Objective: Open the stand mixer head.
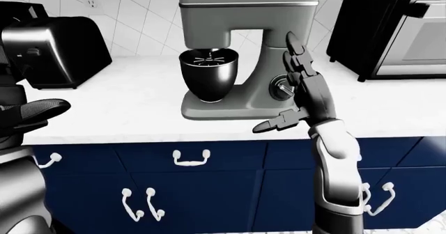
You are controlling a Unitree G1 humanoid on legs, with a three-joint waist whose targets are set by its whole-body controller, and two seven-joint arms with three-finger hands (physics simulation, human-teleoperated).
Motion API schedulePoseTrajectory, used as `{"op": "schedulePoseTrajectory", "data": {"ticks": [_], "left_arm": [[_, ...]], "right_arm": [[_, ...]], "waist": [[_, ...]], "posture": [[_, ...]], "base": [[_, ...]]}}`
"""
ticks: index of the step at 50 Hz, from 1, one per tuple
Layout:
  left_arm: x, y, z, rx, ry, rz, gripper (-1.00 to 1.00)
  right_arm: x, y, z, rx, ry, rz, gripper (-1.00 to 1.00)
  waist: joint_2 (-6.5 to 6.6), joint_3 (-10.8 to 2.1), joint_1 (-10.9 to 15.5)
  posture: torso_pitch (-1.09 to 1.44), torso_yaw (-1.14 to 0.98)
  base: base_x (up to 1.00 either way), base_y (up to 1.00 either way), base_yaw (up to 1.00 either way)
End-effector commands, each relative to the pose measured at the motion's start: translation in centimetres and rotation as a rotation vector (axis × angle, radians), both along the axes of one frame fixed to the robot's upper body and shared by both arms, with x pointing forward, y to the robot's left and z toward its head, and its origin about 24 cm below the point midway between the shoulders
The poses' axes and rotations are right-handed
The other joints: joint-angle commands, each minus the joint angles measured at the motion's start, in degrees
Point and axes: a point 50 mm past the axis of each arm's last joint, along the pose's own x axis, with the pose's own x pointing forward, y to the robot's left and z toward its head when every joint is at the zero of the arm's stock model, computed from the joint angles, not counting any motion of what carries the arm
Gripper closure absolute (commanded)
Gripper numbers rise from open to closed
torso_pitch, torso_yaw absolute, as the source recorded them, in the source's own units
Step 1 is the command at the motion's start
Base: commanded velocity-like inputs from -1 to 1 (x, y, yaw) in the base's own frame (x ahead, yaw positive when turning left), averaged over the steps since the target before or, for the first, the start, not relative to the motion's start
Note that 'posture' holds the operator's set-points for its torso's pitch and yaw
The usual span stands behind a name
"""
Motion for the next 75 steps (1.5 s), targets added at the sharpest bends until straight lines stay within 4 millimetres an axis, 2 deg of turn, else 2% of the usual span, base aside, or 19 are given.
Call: {"op": "schedulePoseTrajectory", "data": {"ticks": [1,36,75], "left_arm": [[-0.5,-0.1,0.8,0.012,-0.054,-0.003,-0.98],[-0.4,0.2,1.0,0.014,-0.058,0.003,-0.97],[-0.4,0.2,1.0,0.015,-0.056,0.008,-0.97]], "right_arm": [[-0.3,0.1,1.7,-0.016,-0.087,0.005,-1.00],[1.5,0.0,1.2,-0.028,-0.082,0.002,-1.00],[3.3,-1.2,0.7,-0.044,-0.081,-0.032,-1.00]], "waist": [[-0.07,-0.51,0.01],[0.08,-0.52,-0.04],[0.09,-0.52,-0.01]], "posture": [[-0.24,0.00],[-0.24,0.00],[-0.24,0.00]], "base": [[0.00,0.00,0.00],[0.00,0.00,0.00],[0.00,0.00,0.00]]}}
